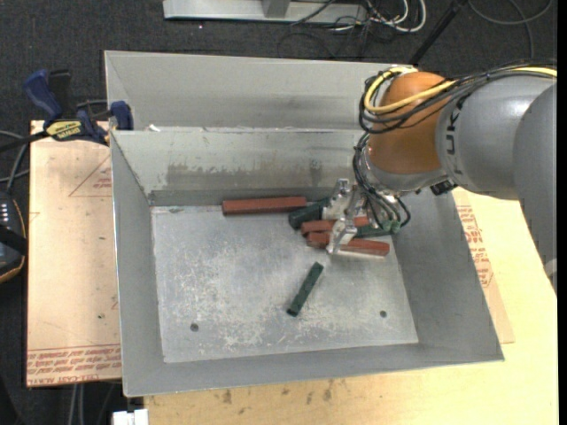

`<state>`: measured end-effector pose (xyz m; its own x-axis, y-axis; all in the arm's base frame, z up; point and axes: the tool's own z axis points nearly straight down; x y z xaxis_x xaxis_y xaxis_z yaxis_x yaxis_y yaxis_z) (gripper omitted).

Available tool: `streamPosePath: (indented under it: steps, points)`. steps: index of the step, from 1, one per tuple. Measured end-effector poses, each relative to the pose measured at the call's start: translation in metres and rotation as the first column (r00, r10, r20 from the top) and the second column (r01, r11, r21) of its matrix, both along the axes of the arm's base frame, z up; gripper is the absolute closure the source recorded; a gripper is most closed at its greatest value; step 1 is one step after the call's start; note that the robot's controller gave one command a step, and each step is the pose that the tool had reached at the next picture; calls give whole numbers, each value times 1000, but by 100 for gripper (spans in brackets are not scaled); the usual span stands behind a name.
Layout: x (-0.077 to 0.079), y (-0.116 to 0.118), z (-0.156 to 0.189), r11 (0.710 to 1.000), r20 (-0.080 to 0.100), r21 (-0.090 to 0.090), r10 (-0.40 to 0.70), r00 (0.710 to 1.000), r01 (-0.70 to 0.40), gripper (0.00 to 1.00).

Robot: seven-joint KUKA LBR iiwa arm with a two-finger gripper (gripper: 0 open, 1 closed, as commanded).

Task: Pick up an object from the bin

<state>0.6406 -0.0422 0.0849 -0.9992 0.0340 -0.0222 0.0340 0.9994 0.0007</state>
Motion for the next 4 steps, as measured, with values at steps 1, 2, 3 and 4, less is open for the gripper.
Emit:
streamPosePath:
  steps: [1, 2, 3, 4]
  points:
    - [0, 0, 0, 1000, 0, 0, 0, 1000, 0, 100]
    - [0, 0, 0, 1000, -2, 0, 0, 1000, 0, 100]
    - [-2, 0, 4, 1000, -15, 1, 0, 1000, 0, 100]
    - [-5, 1, 23, 1000, -28, 2, 0, 1000, 0, 100]
